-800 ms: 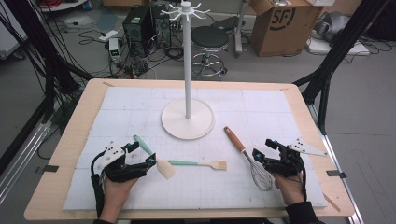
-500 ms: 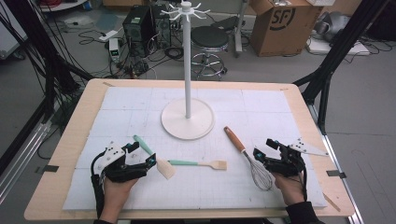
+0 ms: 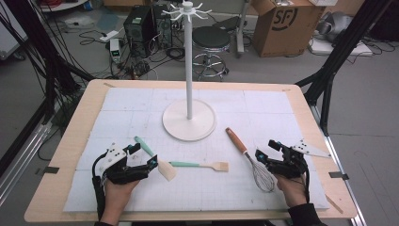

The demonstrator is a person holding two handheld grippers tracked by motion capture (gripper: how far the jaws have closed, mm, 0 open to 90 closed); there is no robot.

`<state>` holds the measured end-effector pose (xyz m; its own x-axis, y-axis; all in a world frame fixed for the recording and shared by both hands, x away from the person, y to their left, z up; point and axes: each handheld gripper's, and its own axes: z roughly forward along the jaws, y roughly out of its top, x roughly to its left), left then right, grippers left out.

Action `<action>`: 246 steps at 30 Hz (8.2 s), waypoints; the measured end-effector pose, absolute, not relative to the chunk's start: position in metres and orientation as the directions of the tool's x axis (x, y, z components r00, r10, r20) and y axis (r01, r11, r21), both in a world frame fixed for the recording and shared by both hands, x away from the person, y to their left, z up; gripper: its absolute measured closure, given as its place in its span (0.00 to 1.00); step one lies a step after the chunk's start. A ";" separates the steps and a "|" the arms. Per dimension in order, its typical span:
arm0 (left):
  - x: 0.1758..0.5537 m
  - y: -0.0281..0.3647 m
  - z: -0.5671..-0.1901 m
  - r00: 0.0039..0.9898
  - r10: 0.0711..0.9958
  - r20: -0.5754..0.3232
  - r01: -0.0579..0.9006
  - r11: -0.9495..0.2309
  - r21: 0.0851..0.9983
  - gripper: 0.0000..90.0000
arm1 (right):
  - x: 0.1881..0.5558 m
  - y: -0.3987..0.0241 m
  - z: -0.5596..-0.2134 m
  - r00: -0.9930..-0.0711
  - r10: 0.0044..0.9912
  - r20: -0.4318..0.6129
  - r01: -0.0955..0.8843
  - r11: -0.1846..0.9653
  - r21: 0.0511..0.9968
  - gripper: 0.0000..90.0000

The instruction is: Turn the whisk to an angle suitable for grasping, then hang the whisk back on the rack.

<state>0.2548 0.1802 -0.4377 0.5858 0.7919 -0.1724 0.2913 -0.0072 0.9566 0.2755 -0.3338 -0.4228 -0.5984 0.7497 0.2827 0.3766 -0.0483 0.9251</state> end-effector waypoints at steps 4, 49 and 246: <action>0.255 0.180 -0.438 0.586 0.792 -0.174 0.292 -0.006 0.956 0.19 | 0.276 -0.334 -0.423 -0.598 0.751 0.280 0.376 -0.046 0.926 0.19; 0.251 0.183 -0.436 0.578 0.797 -0.177 0.287 0.005 0.958 0.19 | 0.323 -0.326 -0.406 -0.603 0.688 0.405 0.548 -0.012 0.836 0.99; 0.248 0.183 -0.435 0.574 0.799 -0.179 0.277 0.017 0.961 0.19 | 0.382 -0.267 -0.442 -0.637 0.556 0.534 0.769 0.410 0.491 0.53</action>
